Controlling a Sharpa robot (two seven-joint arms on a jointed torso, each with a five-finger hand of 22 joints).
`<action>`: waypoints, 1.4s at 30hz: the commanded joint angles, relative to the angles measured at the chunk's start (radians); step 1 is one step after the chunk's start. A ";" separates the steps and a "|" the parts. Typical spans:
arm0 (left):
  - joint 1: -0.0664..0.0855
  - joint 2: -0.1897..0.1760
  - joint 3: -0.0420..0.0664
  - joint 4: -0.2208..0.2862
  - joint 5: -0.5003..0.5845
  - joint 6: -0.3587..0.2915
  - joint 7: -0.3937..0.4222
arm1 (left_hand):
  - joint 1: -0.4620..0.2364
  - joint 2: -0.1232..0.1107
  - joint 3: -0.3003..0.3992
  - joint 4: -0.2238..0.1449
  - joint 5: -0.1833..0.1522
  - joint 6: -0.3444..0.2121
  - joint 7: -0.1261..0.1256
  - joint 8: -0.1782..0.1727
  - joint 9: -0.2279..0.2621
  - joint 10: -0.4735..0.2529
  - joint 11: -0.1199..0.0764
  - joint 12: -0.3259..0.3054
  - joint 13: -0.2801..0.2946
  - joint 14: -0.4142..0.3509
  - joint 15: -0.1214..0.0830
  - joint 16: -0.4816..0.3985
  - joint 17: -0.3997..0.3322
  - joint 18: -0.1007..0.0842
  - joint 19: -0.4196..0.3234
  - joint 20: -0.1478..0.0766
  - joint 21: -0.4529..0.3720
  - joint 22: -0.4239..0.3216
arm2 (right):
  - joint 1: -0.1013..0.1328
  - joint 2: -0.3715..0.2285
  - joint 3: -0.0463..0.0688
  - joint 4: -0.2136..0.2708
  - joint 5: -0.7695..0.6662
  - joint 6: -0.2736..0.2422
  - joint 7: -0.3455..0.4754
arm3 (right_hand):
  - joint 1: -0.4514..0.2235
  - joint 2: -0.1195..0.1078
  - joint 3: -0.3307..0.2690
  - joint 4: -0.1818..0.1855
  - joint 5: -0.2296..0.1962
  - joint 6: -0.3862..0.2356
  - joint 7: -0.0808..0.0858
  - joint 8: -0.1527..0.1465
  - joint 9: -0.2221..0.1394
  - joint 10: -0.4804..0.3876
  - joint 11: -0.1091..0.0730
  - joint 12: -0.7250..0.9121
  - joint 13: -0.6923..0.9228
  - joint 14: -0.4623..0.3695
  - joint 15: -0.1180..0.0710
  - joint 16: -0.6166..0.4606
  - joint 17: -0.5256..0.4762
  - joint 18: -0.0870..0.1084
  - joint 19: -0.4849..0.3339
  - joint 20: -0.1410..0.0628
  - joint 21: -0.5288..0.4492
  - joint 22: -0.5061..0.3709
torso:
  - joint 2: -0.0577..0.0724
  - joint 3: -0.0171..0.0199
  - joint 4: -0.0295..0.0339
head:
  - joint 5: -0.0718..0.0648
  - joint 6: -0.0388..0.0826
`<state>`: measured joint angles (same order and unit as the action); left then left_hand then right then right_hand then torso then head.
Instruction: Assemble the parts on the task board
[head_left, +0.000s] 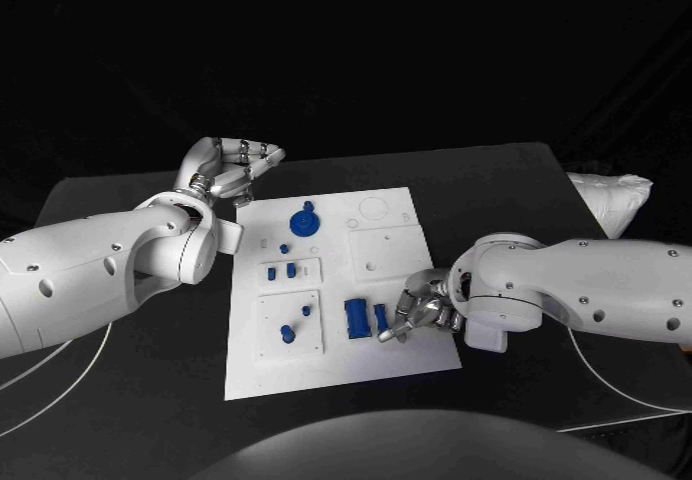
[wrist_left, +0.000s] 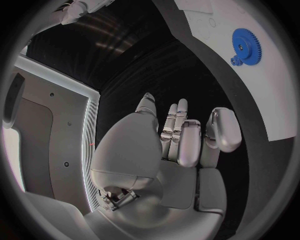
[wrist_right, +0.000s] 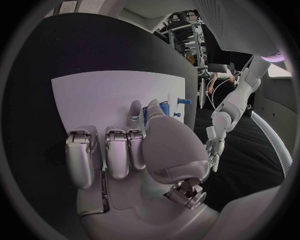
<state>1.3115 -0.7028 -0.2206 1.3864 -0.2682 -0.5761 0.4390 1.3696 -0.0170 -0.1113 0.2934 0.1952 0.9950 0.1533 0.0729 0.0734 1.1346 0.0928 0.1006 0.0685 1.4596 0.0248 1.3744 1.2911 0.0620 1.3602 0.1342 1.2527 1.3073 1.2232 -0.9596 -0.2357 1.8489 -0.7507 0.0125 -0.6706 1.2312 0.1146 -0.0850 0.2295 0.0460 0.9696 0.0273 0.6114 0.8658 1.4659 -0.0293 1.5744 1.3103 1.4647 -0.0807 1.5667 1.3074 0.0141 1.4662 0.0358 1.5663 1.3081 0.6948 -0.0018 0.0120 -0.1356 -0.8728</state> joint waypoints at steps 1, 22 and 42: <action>0.000 0.003 0.001 0.003 -0.004 0.016 0.005 | 0.001 0.008 -0.007 -0.002 0.004 -0.006 0.001 -0.004 -0.001 -0.002 0.003 -0.005 -0.001 -0.006 0.001 -0.005 -0.001 0.012 -0.001 -0.003 -0.006 0.144 | 0.000 0.002 0.000 -0.006 -0.024 0.007 -0.002 | 0.016 0.007 0.000 -0.009 0.004 -0.001 -0.006 -0.001 0.003 0.105 -0.008 -0.004 0.261 0.106 -0.006 0.004 0.263 -0.014 0.105 -0.007 0.004 0.263 | 0.000 0.0001 -0.0001 | 0.002 0.000; 0.000 -0.002 0.001 0.003 -0.004 0.015 0.005 | 0.003 0.011 -0.008 -0.002 0.004 -0.006 0.001 -0.004 -0.001 -0.003 0.003 -0.005 -0.001 -0.007 0.001 -0.006 -0.002 0.012 -0.002 -0.003 -0.008 0.144 | -0.001 -0.022 0.000 0.021 -0.035 -0.042 0.046 | 0.046 -0.088 -0.032 -0.057 0.004 0.021 -0.011 -0.007 0.027 0.105 -0.012 -0.004 0.261 0.106 -0.009 0.004 0.263 -0.014 0.105 -0.009 0.004 0.263 | 0.000 0.0009 -0.0009 | 0.005 0.000; 0.000 -0.001 0.001 0.003 -0.004 0.018 0.005 | 0.003 0.011 -0.008 -0.002 0.004 -0.006 0.001 -0.004 -0.001 -0.003 0.003 -0.005 -0.001 -0.007 0.001 -0.006 -0.002 0.012 -0.002 -0.003 -0.008 0.144 | 0.002 -0.060 0.000 0.043 -0.043 -0.069 0.071 | 0.074 -0.082 0.000 -0.063 0.005 0.032 -0.017 -0.017 0.039 0.105 -0.017 -0.004 0.261 0.106 -0.012 0.004 0.263 -0.014 0.105 -0.008 0.004 0.263 | 0.000 0.0004 0.0000 | 0.002 0.000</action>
<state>1.3115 -0.7055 -0.2206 1.3874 -0.2693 -0.5737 0.4382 1.3696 -0.0171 -0.1142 0.2905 0.1951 0.9950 0.1533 0.0729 0.0734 1.1346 0.0928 0.1006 0.0685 1.4596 0.0248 1.3744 1.2899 0.0620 1.3602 0.1342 1.2488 1.3073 1.2265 -1.0219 -0.2356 1.8919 -0.7821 -0.0605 -0.6091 1.2956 0.0285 -0.0903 0.1640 0.0461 0.9978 0.0138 0.5974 0.9035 1.4693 -0.0434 1.5684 1.3108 1.4689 -0.0875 1.5667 1.3073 0.0141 1.4662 0.0359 1.5663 1.3076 0.6947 -0.0014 0.0109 -0.1332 -0.8728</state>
